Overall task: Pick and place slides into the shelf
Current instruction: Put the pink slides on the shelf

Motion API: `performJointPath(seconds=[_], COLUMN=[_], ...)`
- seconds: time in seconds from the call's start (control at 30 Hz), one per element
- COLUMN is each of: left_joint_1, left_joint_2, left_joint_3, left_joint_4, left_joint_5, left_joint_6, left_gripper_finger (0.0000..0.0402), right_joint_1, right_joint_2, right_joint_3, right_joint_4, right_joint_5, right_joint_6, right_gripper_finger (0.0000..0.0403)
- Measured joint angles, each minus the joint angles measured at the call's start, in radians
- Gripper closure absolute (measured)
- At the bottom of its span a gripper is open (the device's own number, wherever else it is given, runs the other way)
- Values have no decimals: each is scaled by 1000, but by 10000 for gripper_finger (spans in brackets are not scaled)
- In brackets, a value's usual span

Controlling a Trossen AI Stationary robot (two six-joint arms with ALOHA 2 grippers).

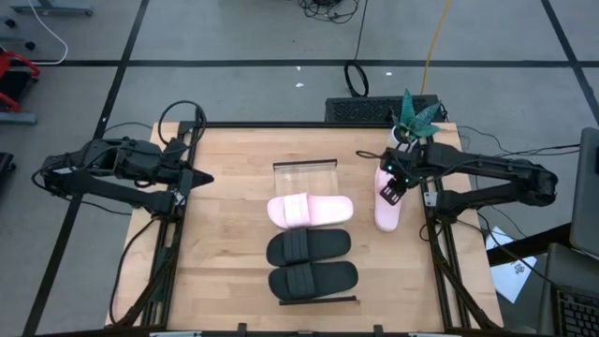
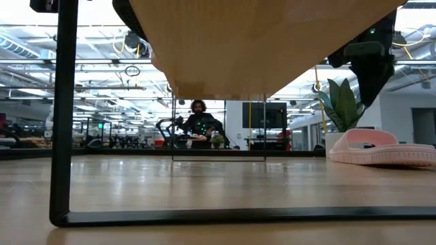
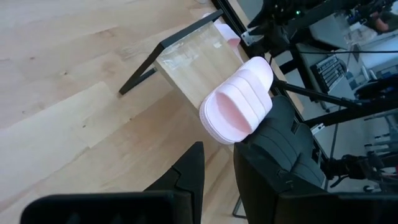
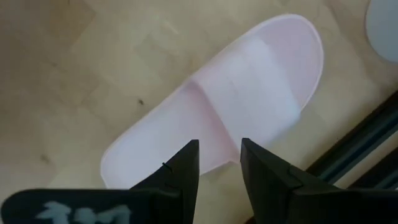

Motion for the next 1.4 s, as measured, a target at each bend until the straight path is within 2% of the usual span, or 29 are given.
performJointPath(seconds=[0.17, 0.43, 0.6, 0.97, 1.2, 1.4], left_joint_1=[0, 0, 0, 0, 0, 0], left_joint_2=[0, 0, 0, 0, 0, 0], left_joint_3=[0, 0, 0, 0, 0, 0], left_joint_4=[0, 0, 0, 1, 1, 1], left_joint_5=[0, 11, 11, 11, 11, 11], left_joint_6=[-4, -30, -36, -76, -76, -80], left_gripper_finger=[319, 319, 319, 319, 319, 319], right_joint_1=[-98, -333, -434, -421, -371, -346], right_joint_2=[-1, 7, 38, 120, 176, 203], right_joint_3=[0, 0, 0, 0, 0, 0], right_joint_4=[21, 46, 34, 95, 98, 97], right_joint_5=[-38, -267, -297, -284, -213, -214], right_joint_6=[-64, -258, -353, -430, -598, -749], right_gripper_finger=[293, 293, 293, 293, 293, 293])
